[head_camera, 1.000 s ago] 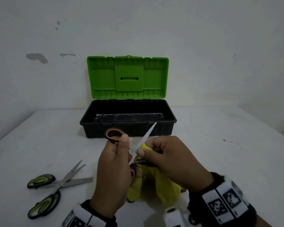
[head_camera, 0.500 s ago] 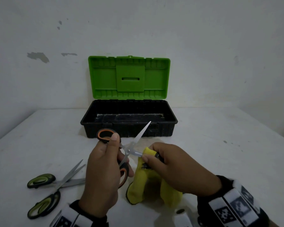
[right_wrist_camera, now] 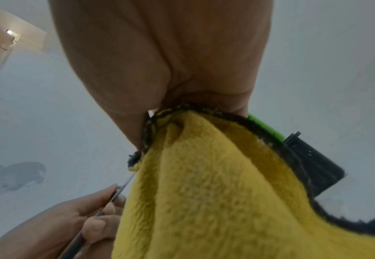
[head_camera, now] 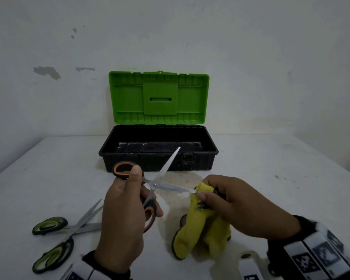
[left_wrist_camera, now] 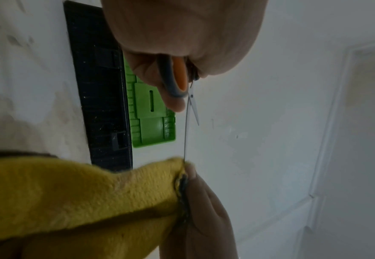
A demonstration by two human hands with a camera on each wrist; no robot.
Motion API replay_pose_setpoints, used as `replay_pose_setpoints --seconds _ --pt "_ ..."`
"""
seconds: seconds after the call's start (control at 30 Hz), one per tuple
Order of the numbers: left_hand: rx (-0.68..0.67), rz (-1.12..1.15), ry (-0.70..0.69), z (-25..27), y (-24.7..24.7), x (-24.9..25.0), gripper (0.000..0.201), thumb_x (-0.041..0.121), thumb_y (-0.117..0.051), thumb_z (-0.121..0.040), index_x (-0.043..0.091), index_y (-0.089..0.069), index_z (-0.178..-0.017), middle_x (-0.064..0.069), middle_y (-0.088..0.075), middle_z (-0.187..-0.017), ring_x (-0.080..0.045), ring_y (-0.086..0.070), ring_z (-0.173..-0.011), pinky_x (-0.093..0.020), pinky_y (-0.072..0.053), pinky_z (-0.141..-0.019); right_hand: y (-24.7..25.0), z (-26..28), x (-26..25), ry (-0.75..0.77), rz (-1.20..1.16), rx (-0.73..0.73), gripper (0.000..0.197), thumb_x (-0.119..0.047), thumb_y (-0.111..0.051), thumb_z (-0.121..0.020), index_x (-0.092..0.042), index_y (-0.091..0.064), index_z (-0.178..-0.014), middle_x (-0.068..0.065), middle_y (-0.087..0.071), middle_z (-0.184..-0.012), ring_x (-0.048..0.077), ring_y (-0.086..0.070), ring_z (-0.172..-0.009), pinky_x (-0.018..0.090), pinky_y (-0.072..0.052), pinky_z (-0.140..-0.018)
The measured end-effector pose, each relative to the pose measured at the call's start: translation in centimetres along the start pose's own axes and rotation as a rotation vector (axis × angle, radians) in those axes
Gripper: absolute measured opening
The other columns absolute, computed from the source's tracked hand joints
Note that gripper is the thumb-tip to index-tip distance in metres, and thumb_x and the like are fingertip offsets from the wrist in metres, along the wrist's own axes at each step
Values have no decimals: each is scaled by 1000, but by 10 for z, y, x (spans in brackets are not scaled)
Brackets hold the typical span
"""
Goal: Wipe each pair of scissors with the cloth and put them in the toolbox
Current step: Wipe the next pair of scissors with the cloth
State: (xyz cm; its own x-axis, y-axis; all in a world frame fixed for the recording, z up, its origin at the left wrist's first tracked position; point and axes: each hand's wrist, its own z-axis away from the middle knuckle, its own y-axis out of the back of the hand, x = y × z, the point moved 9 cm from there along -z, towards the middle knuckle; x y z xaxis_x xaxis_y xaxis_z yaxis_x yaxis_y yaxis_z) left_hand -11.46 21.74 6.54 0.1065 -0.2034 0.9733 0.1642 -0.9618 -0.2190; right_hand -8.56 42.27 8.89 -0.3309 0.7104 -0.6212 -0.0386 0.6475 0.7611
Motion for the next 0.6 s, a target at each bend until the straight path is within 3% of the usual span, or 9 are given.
replay_pose_setpoints --seconds 0.07,0.17,0.23,0.3,0.37,0.47,0.53,0.6 --pt "51 11 -12 -7 11 3 44 39 -39 -101 4 -50 -77 -20 -54 -60 -21 -55 -40 -31 -41 -45 17 2 12 -43 18 54 24 -34 -53 -101 -21 -62 -83 -1 -64 -79 12 -60 -73 26 -47 -64" --pt "71 6 -42 -12 16 10 38 38 -37 -103 9 -53 -85 -22 -55 -64 -18 -56 -40 -28 -38 -46 46 0 39 -111 98 182 18 -31 -57 -100 -30 -63 -83 -7 -67 -80 5 -61 -76 16 -44 -64" --pt "71 23 -62 -9 10 13 35 36 -36 -103 13 -54 -84 -20 -56 -62 -18 -56 -41 -27 -38 -43 56 -6 58 -148 209 217 13 -30 -58 -99 -27 -65 -89 -11 -66 -83 3 -60 -77 12 -41 -64" --pt "72 67 -63 -8 3 13 35 36 -36 -103 13 -54 -84 -18 -58 -61 -19 -58 -42 -28 -40 -46 54 -14 73 -178 332 174 12 -30 -58 -99 -22 -64 -94 -11 -64 -87 7 -58 -80 13 -39 -65" --pt "68 96 -50 -10 -2 10 35 36 -36 -103 11 -56 -90 -15 -64 -61 -18 -61 -46 -30 -42 -50 43 -21 89 -232 421 66 12 -30 -57 -98 -20 -63 -97 -5 -64 -91 14 -58 -84 21 -43 -70" --pt "58 115 -39 -14 -5 5 39 38 -36 -103 6 -58 -104 -23 -69 -75 -14 -64 -51 -28 -42 -51 25 -25 111 -327 492 -87 16 -32 -54 -99 -19 -63 -102 -2 -65 -97 15 -57 -86 25 -44 -72" --pt "51 129 -42 -17 -7 3 42 37 -36 -103 1 -58 -110 -26 -69 -85 -14 -66 -55 -25 -45 -49 20 -26 121 -367 519 -143 21 -35 -53 -100 -21 -64 -111 -1 -66 -109 16 -58 -92 25 -46 -78" --pt "49 154 -35 -18 -9 1 44 36 -37 -104 -2 -58 -112 -25 -69 -90 -16 -69 -60 -22 -48 -48 23 -25 118 -360 550 -118 32 -37 -55 -100 -23 -58 -129 -1 -58 -131 18 -58 -109 29 -47 -94"
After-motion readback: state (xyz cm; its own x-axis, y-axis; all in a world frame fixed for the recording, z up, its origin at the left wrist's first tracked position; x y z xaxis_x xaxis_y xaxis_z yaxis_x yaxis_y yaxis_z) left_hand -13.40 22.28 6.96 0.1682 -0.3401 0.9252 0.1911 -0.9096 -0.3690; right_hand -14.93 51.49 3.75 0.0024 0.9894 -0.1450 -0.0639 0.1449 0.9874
